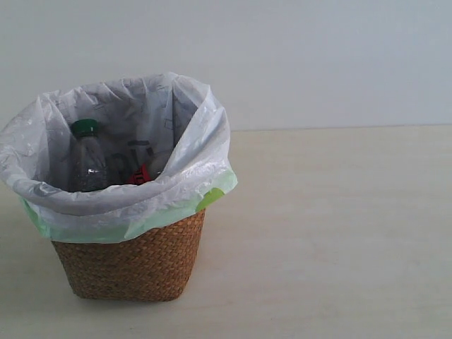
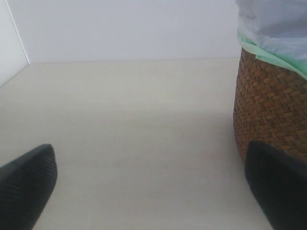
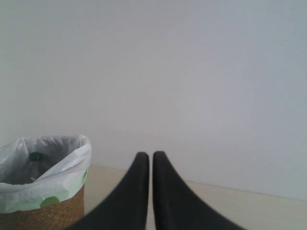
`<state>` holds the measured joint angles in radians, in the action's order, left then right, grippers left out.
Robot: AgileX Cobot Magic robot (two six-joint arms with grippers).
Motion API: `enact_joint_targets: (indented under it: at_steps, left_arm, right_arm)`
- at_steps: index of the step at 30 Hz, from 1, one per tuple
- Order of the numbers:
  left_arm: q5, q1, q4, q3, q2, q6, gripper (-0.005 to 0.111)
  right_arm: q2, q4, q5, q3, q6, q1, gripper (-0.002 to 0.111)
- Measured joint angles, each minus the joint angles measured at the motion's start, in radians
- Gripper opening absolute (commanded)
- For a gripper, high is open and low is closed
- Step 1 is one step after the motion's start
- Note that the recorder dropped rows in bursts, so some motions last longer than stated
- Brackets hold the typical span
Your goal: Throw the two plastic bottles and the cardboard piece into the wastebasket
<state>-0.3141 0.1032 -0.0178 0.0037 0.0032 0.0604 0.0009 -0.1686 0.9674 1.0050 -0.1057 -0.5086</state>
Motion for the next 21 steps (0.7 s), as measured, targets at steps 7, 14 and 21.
enact_joint_targets:
  at_steps: [7, 14, 21]
  left_arm:
    - [0.000, 0.000, 0.000, 0.000, 0.000, 0.000, 0.108]
    - [0.000, 0.000, 0.000, 0.000, 0.000, 0.000, 0.108]
    - [0.000, 0.000, 0.000, 0.000, 0.000, 0.000, 0.108]
  right_arm:
    - [0.000, 0.003, 0.000, -0.002, 0.000, 0.063, 0.000]
    - [0.000, 0.003, -0.004, -0.004, 0.000, 0.181, 0.000]
    - [0.000, 0.003, -0.159, -0.127, 0.016, 0.217, 0.000]
